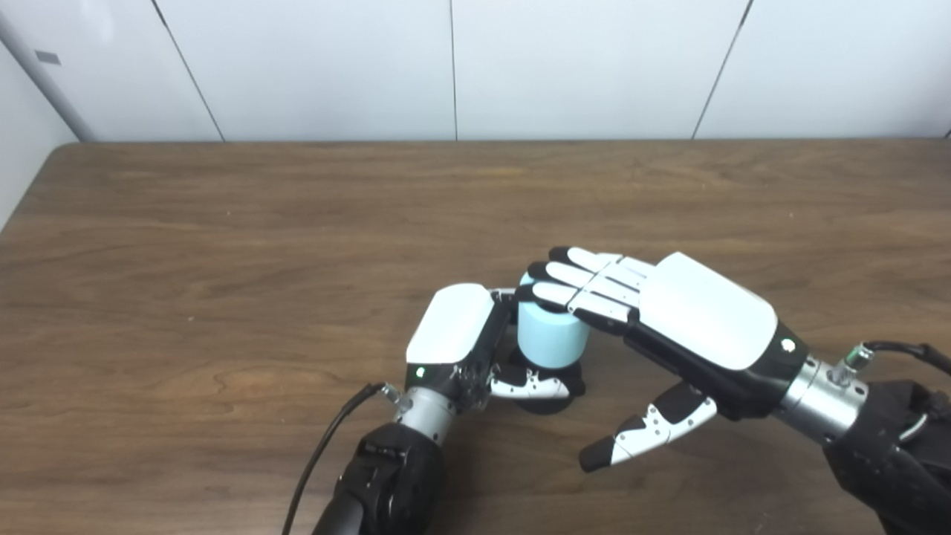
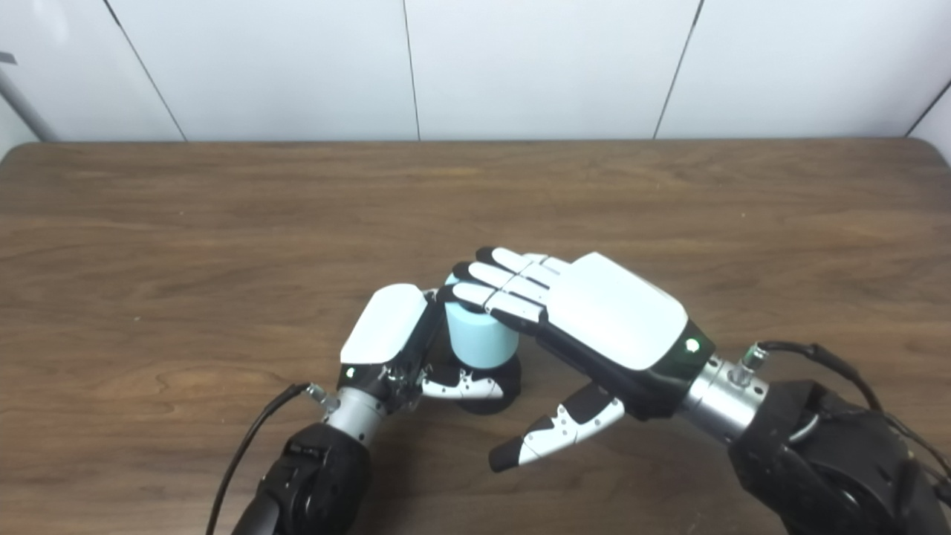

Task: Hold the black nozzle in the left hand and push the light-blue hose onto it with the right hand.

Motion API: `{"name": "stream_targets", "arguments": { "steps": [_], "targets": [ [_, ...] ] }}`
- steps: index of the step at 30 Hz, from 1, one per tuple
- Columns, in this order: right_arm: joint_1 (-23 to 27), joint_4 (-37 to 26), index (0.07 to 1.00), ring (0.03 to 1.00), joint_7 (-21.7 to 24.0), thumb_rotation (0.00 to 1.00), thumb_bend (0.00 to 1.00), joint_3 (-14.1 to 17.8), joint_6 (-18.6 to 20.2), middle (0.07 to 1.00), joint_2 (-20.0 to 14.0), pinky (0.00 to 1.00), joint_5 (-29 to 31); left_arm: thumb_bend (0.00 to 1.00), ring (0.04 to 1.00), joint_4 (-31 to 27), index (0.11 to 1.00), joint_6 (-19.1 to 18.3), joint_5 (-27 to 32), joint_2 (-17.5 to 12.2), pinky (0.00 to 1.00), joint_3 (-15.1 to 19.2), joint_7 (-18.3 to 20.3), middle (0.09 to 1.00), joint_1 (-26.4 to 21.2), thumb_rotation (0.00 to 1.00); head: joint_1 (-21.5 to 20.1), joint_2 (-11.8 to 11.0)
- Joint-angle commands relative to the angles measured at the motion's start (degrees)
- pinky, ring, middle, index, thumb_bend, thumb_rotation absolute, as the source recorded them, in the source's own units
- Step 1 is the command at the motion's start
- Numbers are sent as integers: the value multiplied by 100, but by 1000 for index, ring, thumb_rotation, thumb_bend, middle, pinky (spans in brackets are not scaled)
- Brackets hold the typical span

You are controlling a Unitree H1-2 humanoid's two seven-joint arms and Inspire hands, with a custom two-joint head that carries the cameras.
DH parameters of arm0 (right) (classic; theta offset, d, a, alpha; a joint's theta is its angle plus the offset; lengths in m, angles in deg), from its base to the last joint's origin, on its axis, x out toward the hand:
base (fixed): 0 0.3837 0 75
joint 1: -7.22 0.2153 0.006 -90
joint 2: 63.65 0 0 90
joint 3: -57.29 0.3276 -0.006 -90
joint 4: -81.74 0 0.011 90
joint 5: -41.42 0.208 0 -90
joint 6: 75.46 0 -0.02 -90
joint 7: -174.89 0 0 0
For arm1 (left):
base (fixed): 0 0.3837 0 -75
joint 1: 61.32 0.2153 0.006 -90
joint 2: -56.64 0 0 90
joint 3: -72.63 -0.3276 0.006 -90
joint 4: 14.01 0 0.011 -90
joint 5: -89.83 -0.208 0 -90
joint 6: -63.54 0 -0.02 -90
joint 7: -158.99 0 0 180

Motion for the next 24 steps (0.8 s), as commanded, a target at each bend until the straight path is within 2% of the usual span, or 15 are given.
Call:
{"name": "stream_targets", "arguments": {
  "steps": [1, 9, 24],
  "targets": [
    [-261, 71, 885, 949, 329, 819, 666, -119, 1, 922, -216, 878, -69, 524, 619, -24, 484, -176, -87, -60, 678, 10, 251, 494, 86, 0, 0, 2],
    [-502, 152, 902, 957, 134, 788, 651, -168, -75, 931, -203, 889, -219, 525, 615, -83, 490, -170, -56, -73, 673, 60, 361, 485, 93, 0, -55, 22],
    [-655, 295, 921, 964, -52, 799, 659, -246, -66, 941, -219, 907, -337, 525, 617, -76, 490, -144, -50, -62, 677, 72, 379, 484, 85, 0, -65, 17]
  ]
}}
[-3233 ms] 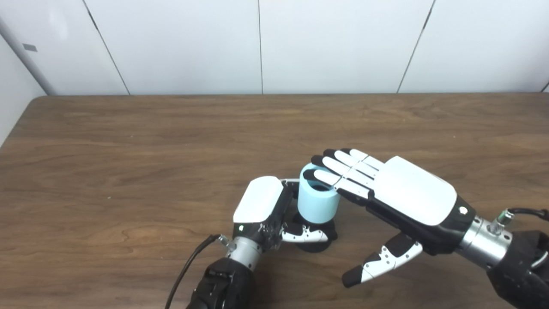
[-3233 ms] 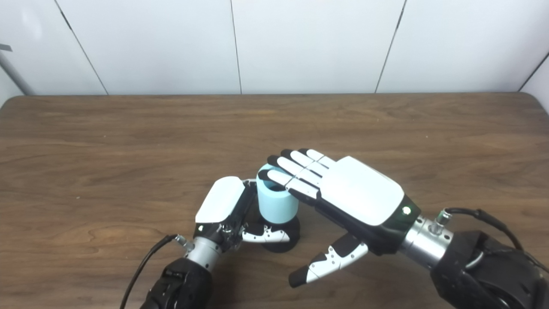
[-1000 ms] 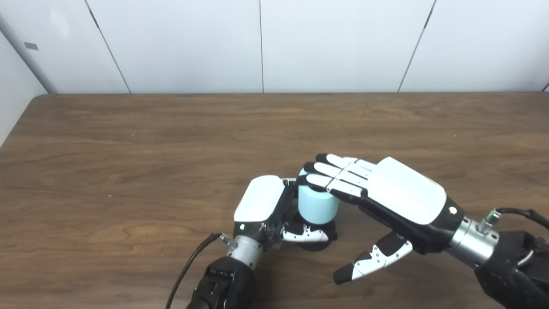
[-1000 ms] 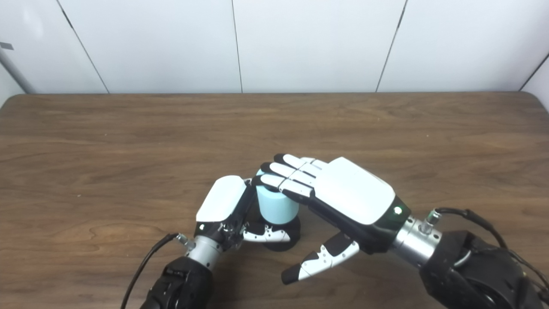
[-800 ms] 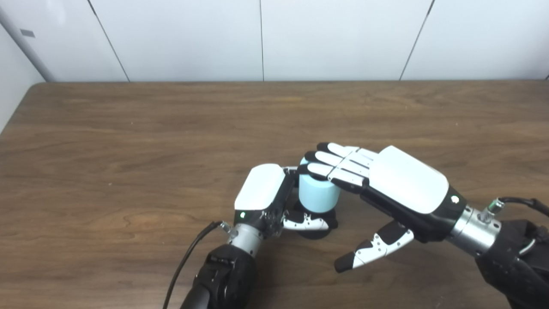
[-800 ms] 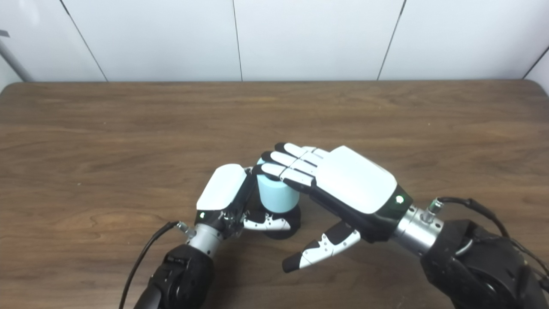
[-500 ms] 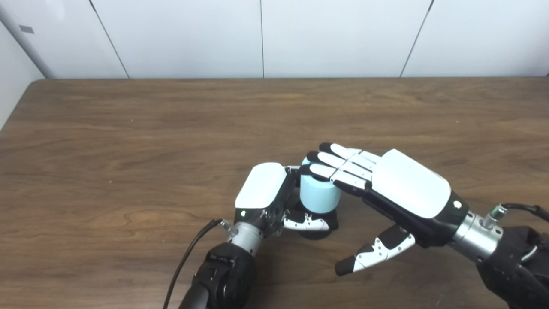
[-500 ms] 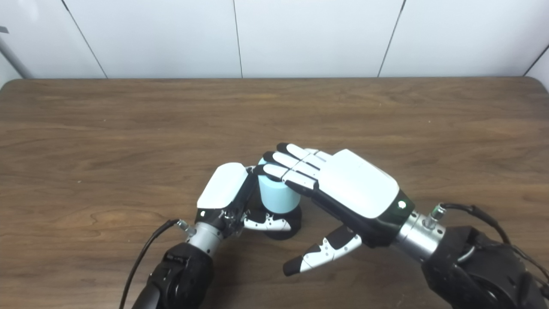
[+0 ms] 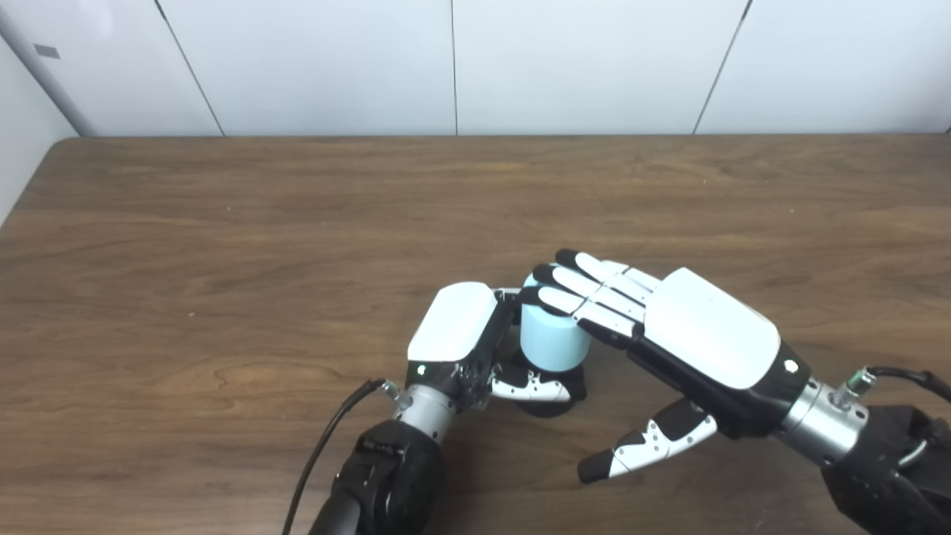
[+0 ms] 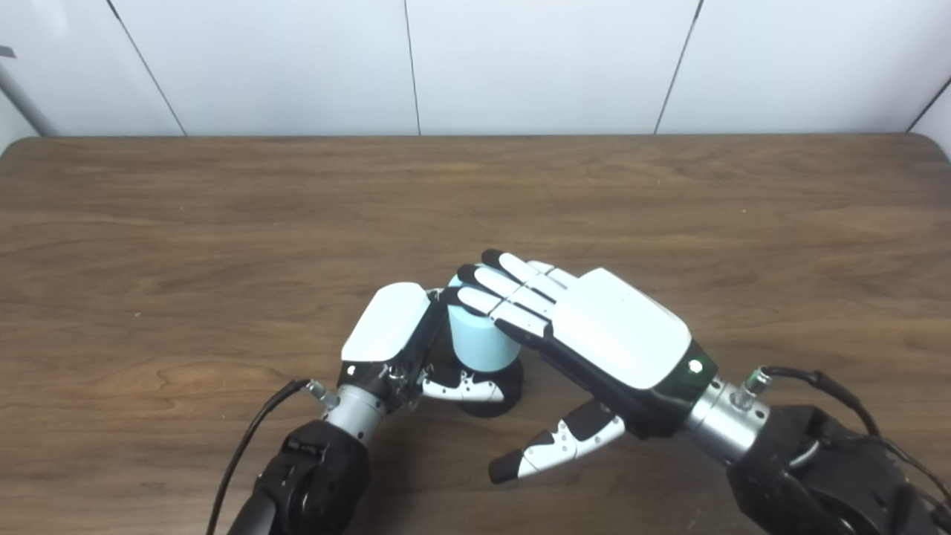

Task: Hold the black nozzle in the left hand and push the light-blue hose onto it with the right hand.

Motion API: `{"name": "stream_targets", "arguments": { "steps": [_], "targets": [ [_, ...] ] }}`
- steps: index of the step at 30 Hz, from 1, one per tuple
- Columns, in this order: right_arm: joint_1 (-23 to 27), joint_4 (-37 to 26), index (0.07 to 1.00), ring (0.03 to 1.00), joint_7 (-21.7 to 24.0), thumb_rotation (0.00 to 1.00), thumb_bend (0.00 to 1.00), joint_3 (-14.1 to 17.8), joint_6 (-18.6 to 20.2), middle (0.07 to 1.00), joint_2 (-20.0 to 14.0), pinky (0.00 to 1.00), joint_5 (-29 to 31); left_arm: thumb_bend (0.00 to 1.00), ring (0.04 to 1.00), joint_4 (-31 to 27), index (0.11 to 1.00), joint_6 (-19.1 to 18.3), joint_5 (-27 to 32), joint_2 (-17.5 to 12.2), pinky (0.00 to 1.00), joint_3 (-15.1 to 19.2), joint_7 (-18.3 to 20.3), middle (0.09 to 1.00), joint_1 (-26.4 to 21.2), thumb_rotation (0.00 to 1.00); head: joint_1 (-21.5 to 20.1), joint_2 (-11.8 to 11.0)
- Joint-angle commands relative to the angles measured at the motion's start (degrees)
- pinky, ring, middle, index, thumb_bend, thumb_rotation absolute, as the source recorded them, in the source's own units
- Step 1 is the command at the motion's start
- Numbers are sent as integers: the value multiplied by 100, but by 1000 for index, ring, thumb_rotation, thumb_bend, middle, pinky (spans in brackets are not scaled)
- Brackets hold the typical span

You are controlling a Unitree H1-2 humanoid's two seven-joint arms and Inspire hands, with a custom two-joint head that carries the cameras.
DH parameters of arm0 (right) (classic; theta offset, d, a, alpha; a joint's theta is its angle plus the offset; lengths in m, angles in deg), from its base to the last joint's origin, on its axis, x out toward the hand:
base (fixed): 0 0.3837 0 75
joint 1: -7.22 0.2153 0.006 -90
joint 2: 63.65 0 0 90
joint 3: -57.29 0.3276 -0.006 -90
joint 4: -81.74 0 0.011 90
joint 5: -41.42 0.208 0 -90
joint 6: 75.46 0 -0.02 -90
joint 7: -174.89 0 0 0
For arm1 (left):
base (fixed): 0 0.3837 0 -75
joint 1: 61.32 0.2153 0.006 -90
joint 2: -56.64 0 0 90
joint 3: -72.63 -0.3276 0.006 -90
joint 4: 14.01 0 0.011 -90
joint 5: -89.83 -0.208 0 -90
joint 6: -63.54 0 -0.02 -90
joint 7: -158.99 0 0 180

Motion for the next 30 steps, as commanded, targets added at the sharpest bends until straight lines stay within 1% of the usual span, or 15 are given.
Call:
{"name": "stream_targets", "arguments": {
  "steps": [1, 10, 15, 18, 24, 30],
  "targets": [
    [-270, 261, 921, 964, 382, 799, 659, -112, -25, 940, -220, 907, -141, 525, 616, 25, 490, -149, -58, -53, 677, 39, 163, 483, 71, 0, 5, 8],
    [-332, 341, 920, 970, 312, 789, 652, -155, -31, 942, -244, 898, -173, 525, 616, 6, 491, -173, -68, -42, 679, 47, 177, 482, 74, 0, -8, 22],
    [-360, 341, 920, 970, 292, 783, 654, -162, -5, 946, -240, 915, -159, 525, 617, 13, 487, -157, -74, -52, 678, 41, 172, 488, 74, 0, -20, 31],
    [-356, 364, 916, 964, 268, 773, 653, -165, -23, 945, -248, 901, -142, 525, 620, 20, 486, -150, -58, -48, 680, 44, 161, 489, 74, 0, -17, 33],
    [-366, 386, 921, 973, 268, 795, 654, -202, -24, 950, -252, 907, -152, 525, 622, 13, 485, -164, -87, -61, 685, 38, 197, 491, 61, 0, -24, 33],
    [-376, 410, 916, 968, 255, 788, 652, -285, -49, 947, -243, 890, -227, 525, 621, 14, 488, -168, -76, -54, 681, 46, 196, 487, 59, 0, -41, 38]
  ]
}}
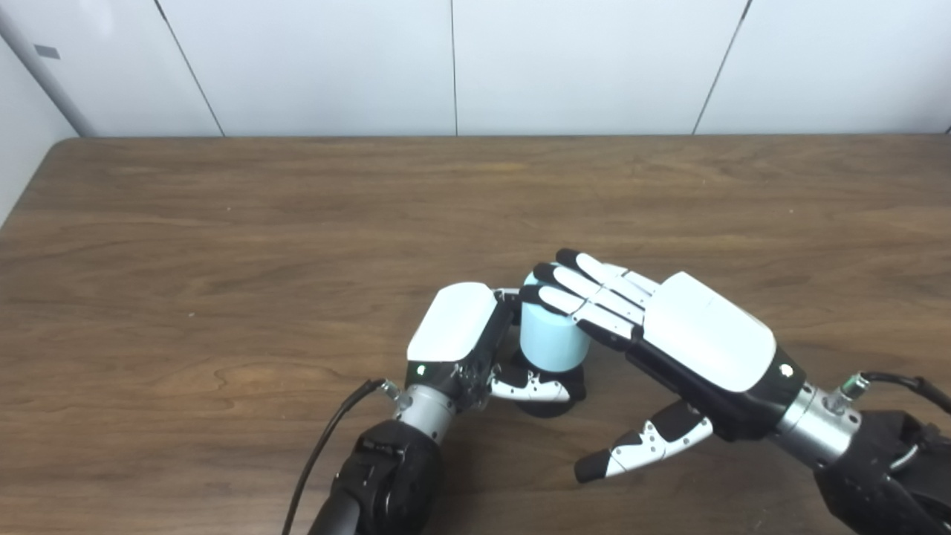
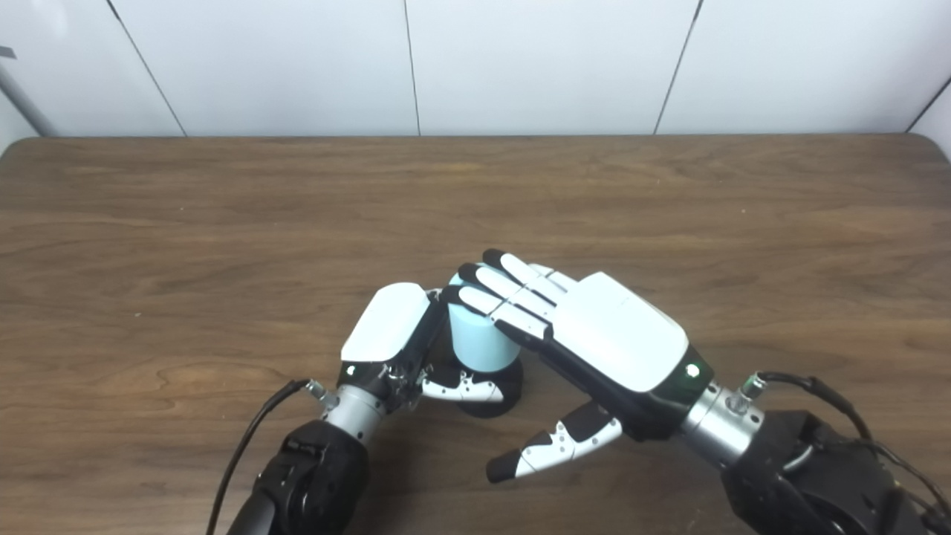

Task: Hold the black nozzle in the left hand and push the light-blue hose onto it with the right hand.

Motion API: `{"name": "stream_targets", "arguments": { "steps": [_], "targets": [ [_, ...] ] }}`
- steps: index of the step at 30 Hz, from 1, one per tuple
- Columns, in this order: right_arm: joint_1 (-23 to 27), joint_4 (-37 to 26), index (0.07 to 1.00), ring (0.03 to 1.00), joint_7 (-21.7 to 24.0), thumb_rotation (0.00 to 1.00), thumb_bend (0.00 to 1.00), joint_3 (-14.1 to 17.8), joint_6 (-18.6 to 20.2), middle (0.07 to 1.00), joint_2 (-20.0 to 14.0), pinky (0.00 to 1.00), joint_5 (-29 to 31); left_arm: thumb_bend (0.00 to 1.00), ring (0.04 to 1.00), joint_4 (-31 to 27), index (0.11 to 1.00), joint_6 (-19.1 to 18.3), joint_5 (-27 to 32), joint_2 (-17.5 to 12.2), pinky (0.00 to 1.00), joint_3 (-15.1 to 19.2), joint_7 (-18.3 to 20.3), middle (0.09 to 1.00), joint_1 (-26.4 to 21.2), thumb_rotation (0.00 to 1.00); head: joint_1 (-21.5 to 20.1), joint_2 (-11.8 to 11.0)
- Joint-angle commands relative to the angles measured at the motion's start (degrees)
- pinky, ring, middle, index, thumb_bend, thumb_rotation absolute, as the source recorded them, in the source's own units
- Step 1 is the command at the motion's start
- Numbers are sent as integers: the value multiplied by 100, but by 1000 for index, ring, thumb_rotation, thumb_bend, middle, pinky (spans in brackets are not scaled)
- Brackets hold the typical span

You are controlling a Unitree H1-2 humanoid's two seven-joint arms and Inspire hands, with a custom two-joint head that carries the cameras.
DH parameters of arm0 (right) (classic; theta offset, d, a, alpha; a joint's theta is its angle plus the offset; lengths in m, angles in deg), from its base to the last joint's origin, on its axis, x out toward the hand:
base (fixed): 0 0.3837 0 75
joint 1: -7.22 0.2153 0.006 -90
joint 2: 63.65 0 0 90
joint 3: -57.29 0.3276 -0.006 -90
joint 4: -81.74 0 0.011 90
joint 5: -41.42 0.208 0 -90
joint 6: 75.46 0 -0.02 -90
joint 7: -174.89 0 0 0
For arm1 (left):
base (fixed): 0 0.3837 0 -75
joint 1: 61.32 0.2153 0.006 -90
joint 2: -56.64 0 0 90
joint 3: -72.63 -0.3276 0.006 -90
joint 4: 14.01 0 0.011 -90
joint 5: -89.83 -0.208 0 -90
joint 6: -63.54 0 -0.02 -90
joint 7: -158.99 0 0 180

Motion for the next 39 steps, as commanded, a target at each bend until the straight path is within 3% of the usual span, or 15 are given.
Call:
{"name": "stream_targets", "arguments": {
  "steps": [1, 15, 39],
  "targets": [
    [-290, 286, 916, 968, 524, 787, 652, -178, -11, 947, -242, 889, -191, 525, 621, 17, 489, -166, -71, -49, 681, 36, 181, 487, 60, 0, 3, 3],
    [-314, 379, 919, 971, 540, 786, 649, -339, 2, 953, -269, 901, -286, 525, 619, 21, 488, -157, -78, -70, 680, 33, 222, 487, 42, 0, 8, 10],
    [-264, 345, 931, 978, 500, 801, 651, -240, 89, 951, -278, 912, -244, 525, 614, 53, 488, -96, -55, -49, 674, 54, 181, 487, 25, 0, 11, 16]
  ]
}}
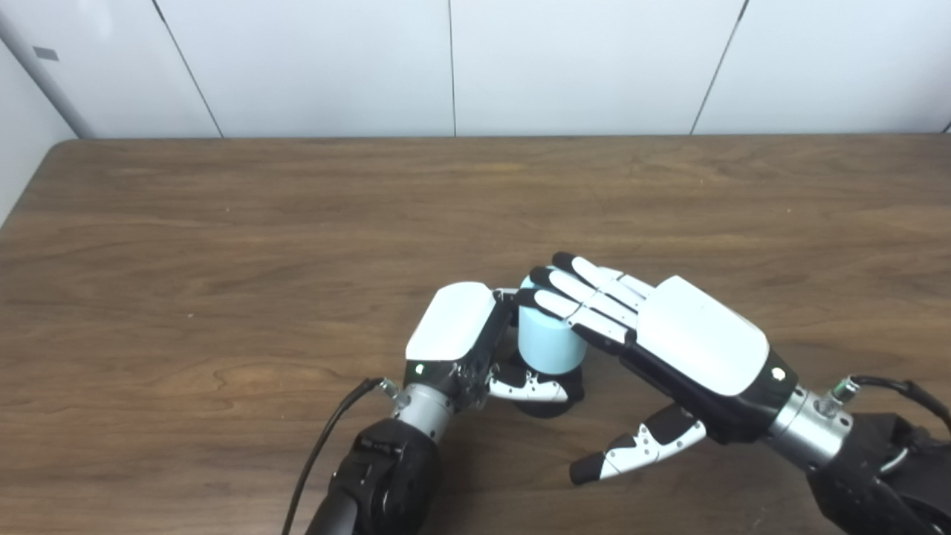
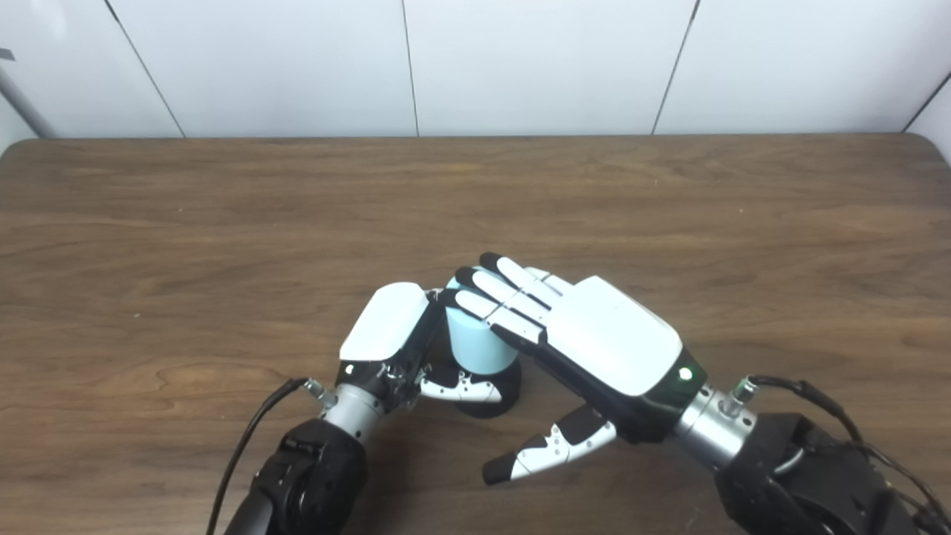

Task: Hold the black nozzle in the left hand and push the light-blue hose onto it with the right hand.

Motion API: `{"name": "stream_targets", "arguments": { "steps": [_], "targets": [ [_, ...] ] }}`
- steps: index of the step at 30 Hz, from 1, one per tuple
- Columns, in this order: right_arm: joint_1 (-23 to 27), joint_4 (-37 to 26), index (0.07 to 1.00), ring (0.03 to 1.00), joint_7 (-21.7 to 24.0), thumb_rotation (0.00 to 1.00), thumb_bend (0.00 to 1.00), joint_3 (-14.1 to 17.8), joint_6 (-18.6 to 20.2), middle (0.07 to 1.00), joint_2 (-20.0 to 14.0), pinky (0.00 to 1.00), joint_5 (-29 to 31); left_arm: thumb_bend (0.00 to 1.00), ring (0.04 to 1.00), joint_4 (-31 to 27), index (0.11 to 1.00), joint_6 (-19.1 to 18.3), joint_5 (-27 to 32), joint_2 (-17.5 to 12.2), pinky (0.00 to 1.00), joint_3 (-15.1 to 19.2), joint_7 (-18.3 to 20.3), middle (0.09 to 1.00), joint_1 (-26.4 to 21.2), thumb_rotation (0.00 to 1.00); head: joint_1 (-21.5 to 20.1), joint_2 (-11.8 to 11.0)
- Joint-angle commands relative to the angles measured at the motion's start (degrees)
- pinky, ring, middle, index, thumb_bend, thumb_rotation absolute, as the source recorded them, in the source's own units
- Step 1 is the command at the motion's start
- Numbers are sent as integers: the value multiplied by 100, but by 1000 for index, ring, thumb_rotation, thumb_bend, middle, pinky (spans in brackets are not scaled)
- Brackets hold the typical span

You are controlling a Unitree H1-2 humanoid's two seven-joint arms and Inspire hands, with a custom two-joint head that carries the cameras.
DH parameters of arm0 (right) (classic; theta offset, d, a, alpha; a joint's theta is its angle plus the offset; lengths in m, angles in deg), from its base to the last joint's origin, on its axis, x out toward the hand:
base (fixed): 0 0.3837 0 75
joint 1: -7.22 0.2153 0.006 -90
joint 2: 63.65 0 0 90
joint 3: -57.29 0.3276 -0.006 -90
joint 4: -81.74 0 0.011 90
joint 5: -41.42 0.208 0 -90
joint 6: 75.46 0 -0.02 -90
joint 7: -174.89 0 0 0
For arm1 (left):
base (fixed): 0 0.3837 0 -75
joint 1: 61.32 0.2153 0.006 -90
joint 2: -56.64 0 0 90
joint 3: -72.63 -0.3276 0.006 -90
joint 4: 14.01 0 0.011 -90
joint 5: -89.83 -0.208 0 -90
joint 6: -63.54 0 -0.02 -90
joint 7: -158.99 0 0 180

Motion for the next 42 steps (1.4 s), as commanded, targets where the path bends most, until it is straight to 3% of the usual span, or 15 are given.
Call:
{"name": "stream_targets", "arguments": {
  "steps": [1, 24, 34, 42],
  "targets": [
    [-274, 298, 927, 976, 569, 796, 652, -109, 97, 948, -259, 909, -80, 525, 614, 62, 488, -102, -52, -40, 669, 23, 98, 487, 34, 0, -2, 12],
    [-376, 252, 933, 981, 516, 786, 639, -88, 130, 962, -247, 916, -73, 525, 618, -1, 488, -152, -86, -61, 673, 38, 191, 487, 42, 0, -41, 22],
    [269, -214, 960, 987, 208, 839, 613, 476, 539, 989, 79, 922, 868, 525, 617, 75, 487, -60, -21, -57, 681, 32, 78, 487, 79, 0, -53, -14],
    [577, -474, 943, 973, -91, 771, 587, 977, 847, 983, 525, 873, 1370, 524, 622, 161, 481, -23, 7, -68, 683, 30, 23, 496, 56, 0, -52, -43]
  ]
}}
